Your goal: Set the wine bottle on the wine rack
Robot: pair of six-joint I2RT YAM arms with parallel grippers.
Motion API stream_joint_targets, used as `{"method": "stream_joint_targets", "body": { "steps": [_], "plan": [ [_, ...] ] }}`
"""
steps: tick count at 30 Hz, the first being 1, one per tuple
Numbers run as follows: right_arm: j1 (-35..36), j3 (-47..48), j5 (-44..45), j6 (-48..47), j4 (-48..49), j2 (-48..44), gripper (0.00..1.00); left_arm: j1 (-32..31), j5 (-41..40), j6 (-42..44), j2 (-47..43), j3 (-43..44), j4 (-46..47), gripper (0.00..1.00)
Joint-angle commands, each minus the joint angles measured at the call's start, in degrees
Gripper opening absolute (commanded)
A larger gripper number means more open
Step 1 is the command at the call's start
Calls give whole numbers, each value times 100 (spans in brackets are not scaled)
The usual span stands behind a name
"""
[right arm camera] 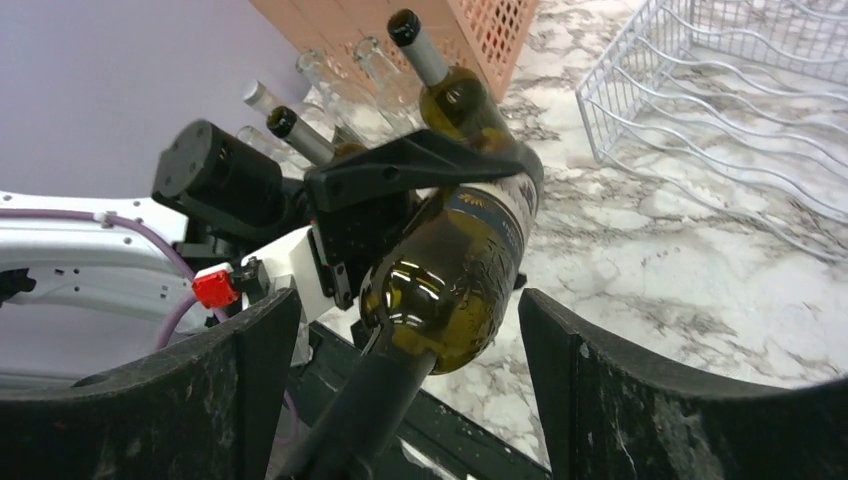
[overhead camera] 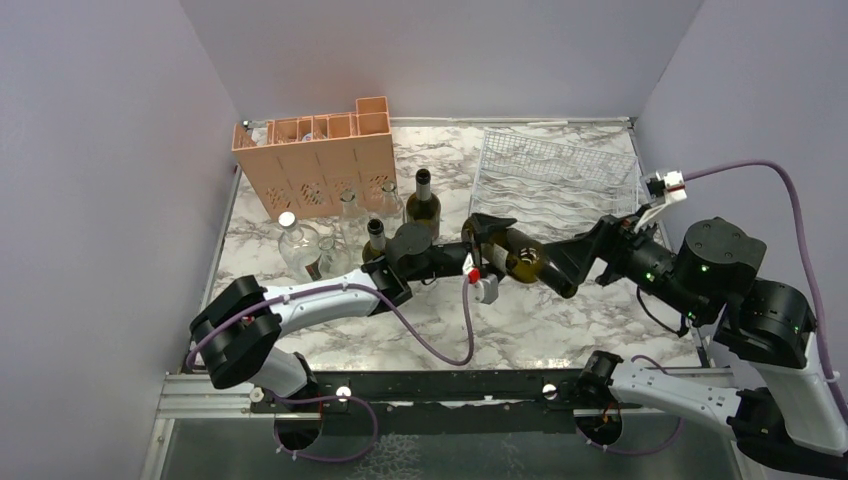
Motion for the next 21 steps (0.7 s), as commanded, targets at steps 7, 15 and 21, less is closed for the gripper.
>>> {"method": "stream_joint_targets", "body": {
  "steps": [7, 15, 21],
  "plan": [
    [29, -112, 176, 308, -1414, 173, 70, 34, -196, 3815, 262, 1297, -1169, 0],
    [29, -668, -71, 321, -1580, 396, 54, 201, -69, 4475, 243, 1440, -1557, 0],
    [29, -1140, -268, 391, -1386, 525, 54, 219, -80, 4612, 242, 1416, -1661, 0]
  ]
}}
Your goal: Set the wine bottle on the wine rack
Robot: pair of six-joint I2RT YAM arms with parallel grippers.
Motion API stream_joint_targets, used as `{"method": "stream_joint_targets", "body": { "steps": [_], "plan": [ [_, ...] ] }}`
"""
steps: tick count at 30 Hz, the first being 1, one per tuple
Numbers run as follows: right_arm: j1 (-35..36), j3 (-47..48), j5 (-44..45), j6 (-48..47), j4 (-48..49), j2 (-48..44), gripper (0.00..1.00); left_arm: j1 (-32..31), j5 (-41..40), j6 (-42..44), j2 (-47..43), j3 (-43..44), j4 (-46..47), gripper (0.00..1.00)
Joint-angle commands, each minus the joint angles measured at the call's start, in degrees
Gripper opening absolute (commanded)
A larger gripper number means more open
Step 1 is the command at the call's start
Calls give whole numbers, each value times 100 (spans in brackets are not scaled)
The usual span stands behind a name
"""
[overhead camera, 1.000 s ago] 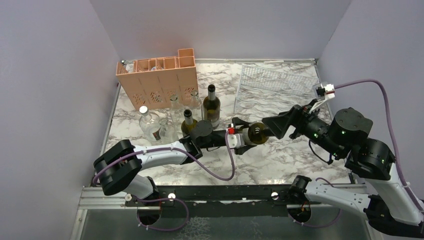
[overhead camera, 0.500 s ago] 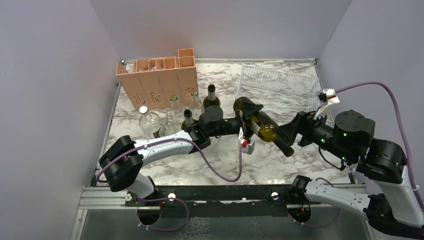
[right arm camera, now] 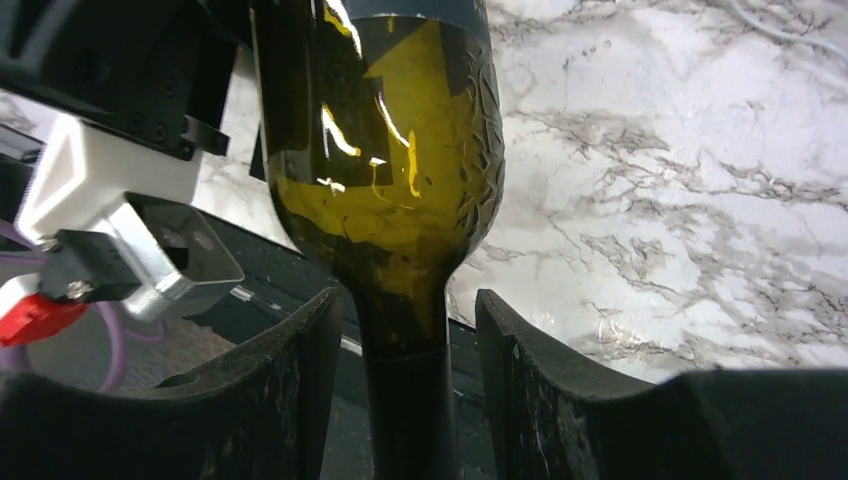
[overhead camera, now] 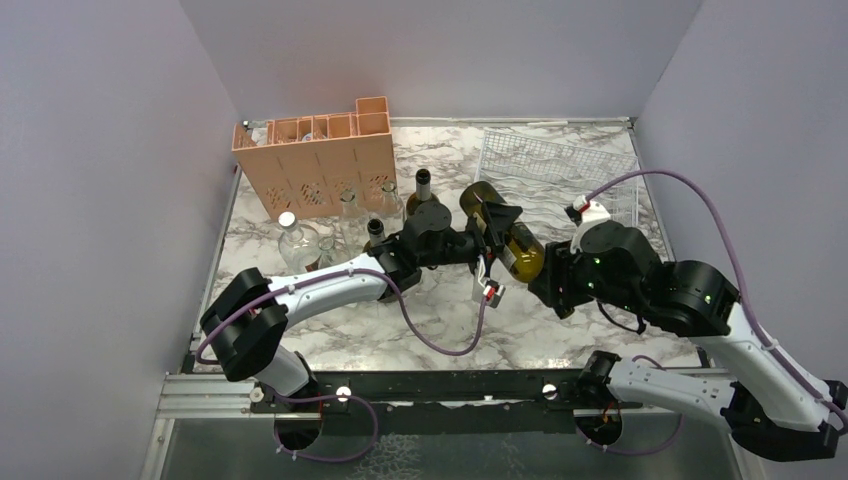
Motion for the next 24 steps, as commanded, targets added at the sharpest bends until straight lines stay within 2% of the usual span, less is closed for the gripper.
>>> {"method": "stream_joint_targets", "body": {
  "steps": [1, 12, 17, 22, 24],
  "plan": [
    [29, -304, -273, 91, 101, 49, 54, -2, 47, 385, -135, 336, 424, 0],
    [29, -854, -401, 158, 505, 86, 55, 0, 74, 498, -147, 323, 422, 0],
    [29, -973, -416, 144, 642, 163, 51, -2, 167, 535, -159, 381, 422, 0],
    [29, -1105, -414, 170, 728, 166, 35, -2, 171, 498, -171, 428, 422, 0],
    [29, -1109, -415, 132, 777, 150, 22, -1, 183, 432, -168, 441, 425, 0]
  ]
}}
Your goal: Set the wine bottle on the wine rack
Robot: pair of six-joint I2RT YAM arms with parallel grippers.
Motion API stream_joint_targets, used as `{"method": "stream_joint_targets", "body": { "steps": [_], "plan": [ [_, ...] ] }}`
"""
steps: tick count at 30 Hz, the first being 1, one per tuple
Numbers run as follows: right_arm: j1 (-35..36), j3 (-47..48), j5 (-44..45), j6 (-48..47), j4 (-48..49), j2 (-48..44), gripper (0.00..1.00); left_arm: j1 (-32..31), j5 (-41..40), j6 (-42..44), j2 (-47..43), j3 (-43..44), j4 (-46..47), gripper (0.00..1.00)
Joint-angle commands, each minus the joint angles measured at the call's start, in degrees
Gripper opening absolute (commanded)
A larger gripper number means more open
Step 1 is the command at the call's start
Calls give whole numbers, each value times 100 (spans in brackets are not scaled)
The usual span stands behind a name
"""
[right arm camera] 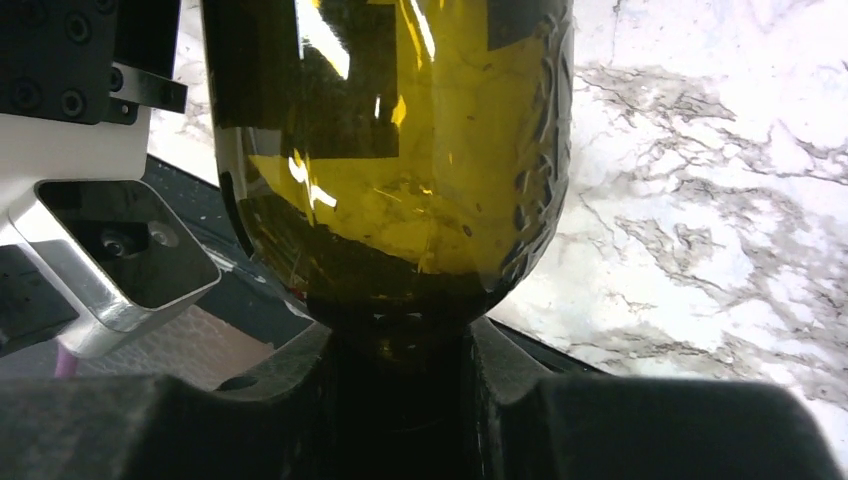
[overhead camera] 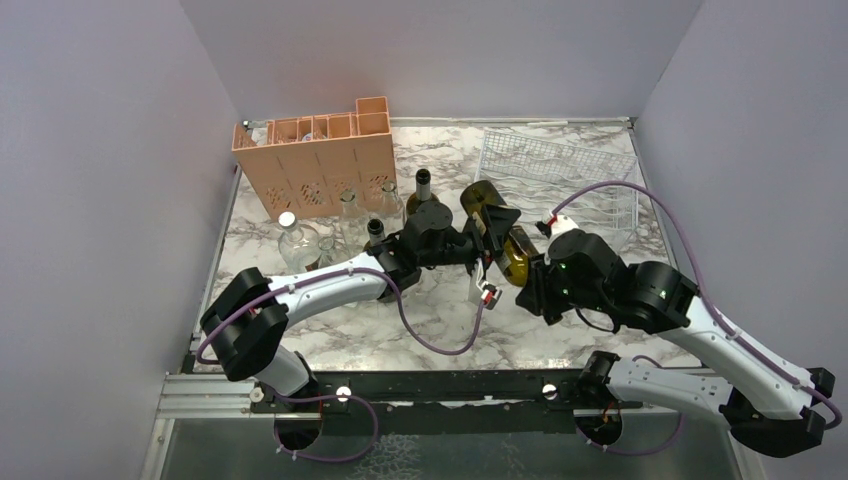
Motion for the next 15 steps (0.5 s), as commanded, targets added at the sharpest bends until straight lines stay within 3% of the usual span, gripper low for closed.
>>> {"method": "stream_joint_targets", "body": {
  "steps": [1, 3, 6, 7, 8, 9, 10, 11, 15],
  "plan": [
    [16, -101, -8, 28, 279, -12, 14, -28, 188, -157, -167, 452, 713, 0],
    [19, -63, 78, -54, 297, -24, 2, -28, 185, -173, -171, 442, 710, 0],
    [18, 20, 262, -141, 315, -33, 1, -28, 167, -145, -182, 401, 710, 1],
    [17, 51, 350, -149, 327, -45, 1, -28, 155, -150, -194, 387, 713, 20],
    [16, 76, 430, -158, 353, -56, 1, -28, 138, -177, -191, 371, 711, 54],
    [18, 99, 520, -167, 391, -76, 1, -28, 117, -233, -194, 372, 710, 74],
    [19, 125, 615, -166, 432, -109, 1, -28, 75, -339, -196, 368, 710, 88],
    [16, 151, 731, -167, 477, -127, 1, -28, 51, -432, -192, 370, 715, 98],
    [19, 265, 1241, -79, 632, -216, 1, -27, -25, -490, -236, 281, 711, 99]
  ]
}}
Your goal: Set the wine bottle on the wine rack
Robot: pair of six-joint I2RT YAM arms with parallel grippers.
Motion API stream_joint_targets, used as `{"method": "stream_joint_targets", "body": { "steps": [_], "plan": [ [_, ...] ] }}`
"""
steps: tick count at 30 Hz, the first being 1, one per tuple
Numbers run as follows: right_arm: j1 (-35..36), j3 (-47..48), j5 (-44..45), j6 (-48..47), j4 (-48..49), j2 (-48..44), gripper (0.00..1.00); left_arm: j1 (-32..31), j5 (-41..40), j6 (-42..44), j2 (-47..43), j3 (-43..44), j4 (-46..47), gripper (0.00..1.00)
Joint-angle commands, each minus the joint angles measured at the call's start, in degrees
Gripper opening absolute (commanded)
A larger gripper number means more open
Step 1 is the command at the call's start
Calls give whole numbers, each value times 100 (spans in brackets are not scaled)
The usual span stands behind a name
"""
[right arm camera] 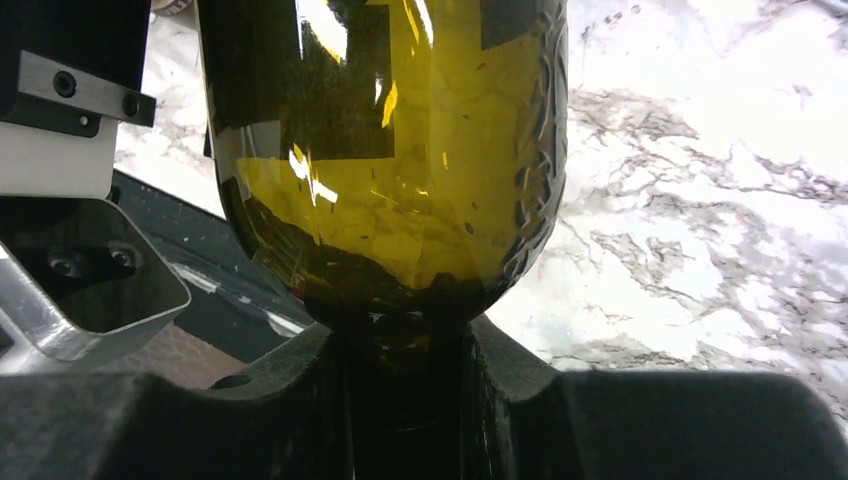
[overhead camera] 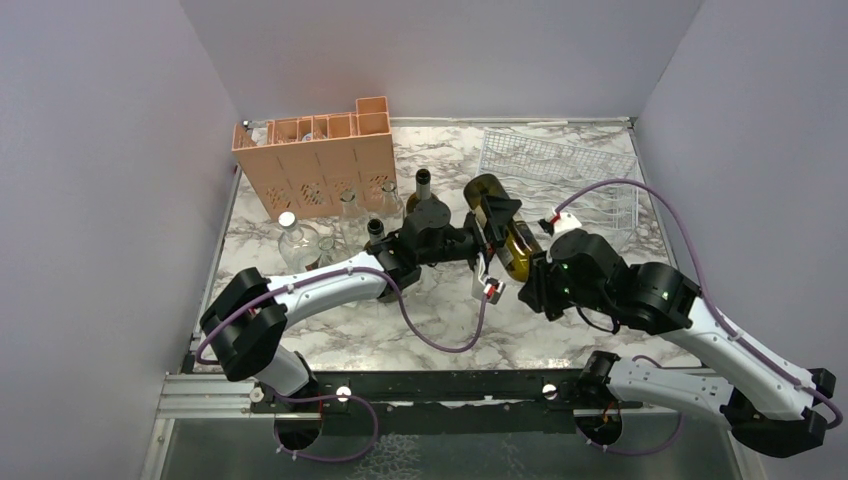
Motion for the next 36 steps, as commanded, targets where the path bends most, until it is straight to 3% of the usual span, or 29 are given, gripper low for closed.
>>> {"method": "stream_joint_targets", "body": {
  "steps": [1, 7, 12, 16, 20, 22, 29, 36],
  "plan": [
    [-14, 326, 1154, 77, 553, -182, 1, -41, 43, -350, -276, 222, 571, 99],
    [-16, 399, 1949, 526, 564, -158, 1, -51, -210, -1870, -800, 125, 571, 99],
    [-16, 200, 2066, 483, 795, -99, 1, -57, -578, -3304, -1306, -265, 696, 99],
    [-14, -278, 1730, 402, 1042, -65, 1, -58, -1765, -5427, -1805, -511, 1185, 99],
    [-16, -1035, 876, 146, 1788, -266, 1, -58, -3135, -7375, -2268, -564, 1060, 99],
    [-15, -1359, 490, 101, 2109, -338, 1, -58, -3344, -8018, -2545, -646, 796, 99],
    [-14, -2176, -168, 352, 2772, -81, 1, -58, -3925, -9189, -3151, -264, -1031, 99],
    [-15, -2503, 437, 798, 2919, 349, 1, -55, -4387, -9361, -3413, -21, -1902, 99]
  ]
}}
